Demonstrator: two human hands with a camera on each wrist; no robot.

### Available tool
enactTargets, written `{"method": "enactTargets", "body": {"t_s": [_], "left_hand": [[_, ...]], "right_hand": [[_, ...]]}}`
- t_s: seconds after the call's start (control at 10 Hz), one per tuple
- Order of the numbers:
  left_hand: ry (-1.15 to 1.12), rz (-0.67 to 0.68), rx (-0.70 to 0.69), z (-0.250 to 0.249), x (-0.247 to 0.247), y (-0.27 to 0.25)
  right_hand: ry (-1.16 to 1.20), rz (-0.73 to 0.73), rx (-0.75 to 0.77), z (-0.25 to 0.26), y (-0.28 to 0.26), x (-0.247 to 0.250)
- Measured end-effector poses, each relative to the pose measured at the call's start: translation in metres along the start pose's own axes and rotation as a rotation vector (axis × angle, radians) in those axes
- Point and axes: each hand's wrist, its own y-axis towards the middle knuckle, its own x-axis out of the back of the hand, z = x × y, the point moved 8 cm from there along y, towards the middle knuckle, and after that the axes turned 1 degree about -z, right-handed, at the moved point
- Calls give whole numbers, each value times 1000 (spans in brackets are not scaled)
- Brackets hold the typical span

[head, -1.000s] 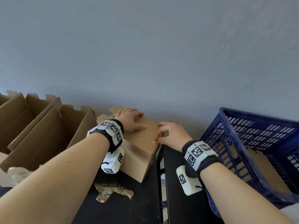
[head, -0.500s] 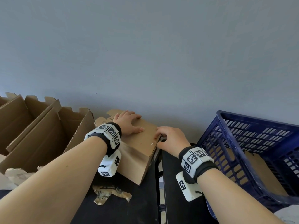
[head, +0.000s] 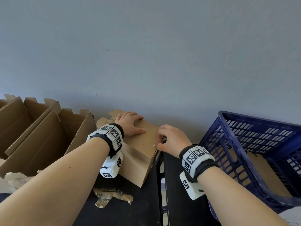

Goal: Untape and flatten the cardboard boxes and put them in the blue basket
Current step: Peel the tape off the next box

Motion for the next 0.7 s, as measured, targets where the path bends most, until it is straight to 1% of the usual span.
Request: {"method": "enactTargets", "body": {"t_s": [0.1, 0.2, 0.3, 0.5, 0.6, 0.7], "left_hand": [[-6, 3, 4, 2, 2, 2], [-4, 7, 5, 3, 3, 3], [-11, 6, 3, 3, 2, 5], [-21, 13, -6, 2, 2, 6], [-23, 15, -12, 1, 2, 7], [-33, 12, -10, 1, 2, 8]], "right_hand": [[59, -36, -33, -7, -1, 1], [91, -51, -31, -8, -3, 0], [59, -44, -27, -6, -1, 0], [94, -71, -33, -6, -1, 6], [76, -40, -33, -5, 3, 8], [-19, 18, -11, 2, 9, 15]]}}
